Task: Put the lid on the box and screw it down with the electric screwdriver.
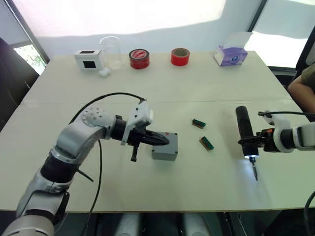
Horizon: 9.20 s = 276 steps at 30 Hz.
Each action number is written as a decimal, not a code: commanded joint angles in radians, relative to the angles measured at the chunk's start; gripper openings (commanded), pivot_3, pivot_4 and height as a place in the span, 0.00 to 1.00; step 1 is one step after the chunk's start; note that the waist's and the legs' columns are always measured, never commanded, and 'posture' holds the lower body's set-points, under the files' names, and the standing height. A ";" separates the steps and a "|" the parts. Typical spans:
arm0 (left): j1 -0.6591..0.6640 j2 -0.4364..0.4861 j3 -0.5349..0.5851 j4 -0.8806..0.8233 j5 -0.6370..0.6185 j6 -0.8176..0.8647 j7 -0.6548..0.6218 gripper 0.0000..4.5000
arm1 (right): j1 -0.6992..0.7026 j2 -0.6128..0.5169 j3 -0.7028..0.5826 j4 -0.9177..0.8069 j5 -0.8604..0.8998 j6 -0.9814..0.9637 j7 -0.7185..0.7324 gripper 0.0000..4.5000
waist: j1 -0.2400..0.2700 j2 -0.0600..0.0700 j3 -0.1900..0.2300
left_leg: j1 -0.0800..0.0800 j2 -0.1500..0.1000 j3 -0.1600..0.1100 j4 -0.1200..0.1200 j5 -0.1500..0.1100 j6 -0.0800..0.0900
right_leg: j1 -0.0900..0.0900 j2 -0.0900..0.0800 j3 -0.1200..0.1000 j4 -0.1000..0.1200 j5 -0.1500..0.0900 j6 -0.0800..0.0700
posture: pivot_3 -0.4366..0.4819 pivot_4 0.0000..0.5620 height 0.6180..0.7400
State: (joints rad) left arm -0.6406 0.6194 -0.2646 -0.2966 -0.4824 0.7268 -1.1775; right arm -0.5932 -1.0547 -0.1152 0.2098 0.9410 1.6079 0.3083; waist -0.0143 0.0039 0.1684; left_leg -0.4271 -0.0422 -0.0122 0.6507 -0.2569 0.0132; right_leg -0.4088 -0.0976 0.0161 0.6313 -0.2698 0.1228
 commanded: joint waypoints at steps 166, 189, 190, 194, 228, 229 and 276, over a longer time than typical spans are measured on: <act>-0.015 -0.029 0.121 0.128 0.043 0.002 0.121 0.00 | 0.022 0.509 0.109 0.050 -0.693 -1.119 0.421 0.57 | 0.017 -0.006 -0.001 | 0.001 0.000 0.001 0.014 0.000 -0.001 | 0.001 0.001 0.003 0.014 0.002 0.004 | 0.48 0.27 1.00; -0.012 -0.026 0.108 0.147 0.056 -0.022 0.118 0.00 | 0.036 0.522 0.058 -0.052 -0.662 -1.077 0.391 0.00 | 0.016 -0.006 -0.001 | 0.001 0.000 0.001 0.014 0.000 -0.001 | 0.000 0.001 0.003 0.014 0.002 0.004 | 0.48 0.27 1.00; -0.013 -0.026 0.109 0.149 0.056 -0.023 0.117 0.00 | 0.032 0.520 0.051 -0.064 -0.657 -1.064 0.386 0.00 | 0.016 -0.006 -0.001 | 0.001 0.000 0.001 0.014 0.000 0.000 | 0.000 0.001 0.003 0.014 0.002 0.004 | 0.48 0.27 1.00; -0.013 -0.023 0.111 0.154 0.055 -0.026 0.114 0.00 | 0.020 0.518 0.016 -0.115 -0.625 -1.015 0.371 0.00 | 0.017 -0.006 -0.001 | 0.001 0.000 0.001 0.014 0.000 0.000 | 0.000 0.001 0.003 0.014 0.002 0.004 | 0.48 0.27 1.00; 0.057 0.075 0.113 0.107 0.014 -0.015 0.057 0.00 | 0.290 0.540 0.145 -0.662 -0.492 -0.810 0.302 0.00 | 0.023 -0.006 -0.001 | 0.001 0.000 0.000 0.015 -0.001 0.001 | 0.000 0.001 0.003 0.014 0.002 0.003 | 0.48 0.27 1.00; 0.058 0.074 0.112 0.108 0.014 -0.017 0.057 0.00 | 0.292 0.537 0.146 -0.663 -0.490 -0.808 0.303 0.00 | 0.023 -0.006 -0.001 | 0.001 0.000 0.000 0.015 -0.001 0.001 | 0.000 0.001 0.003 0.014 0.002 0.003 | 0.48 0.27 1.00; -0.054 -0.010 0.012 -0.008 -0.008 -0.053 -0.016 0.00 | -0.043 -0.044 -0.012 -0.304 -0.305 -0.067 0.337 0.99 | 0.028 -0.007 0.000 | 0.001 0.000 0.001 0.014 -0.001 0.001 | 0.000 0.000 0.003 0.013 0.001 0.003 | 0.48 0.27 1.00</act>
State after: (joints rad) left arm -0.6840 0.6134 -0.2423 -0.2623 -0.4906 0.6997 -1.1862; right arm -0.6294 -1.0354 -0.1719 -0.1393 0.6489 1.4888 0.6105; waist 0.0139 -0.0028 0.1679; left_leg -0.4268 -0.0424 -0.0114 0.6649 -0.2576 0.0141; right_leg -0.4085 -0.0977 0.0188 0.6438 -0.2686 0.1251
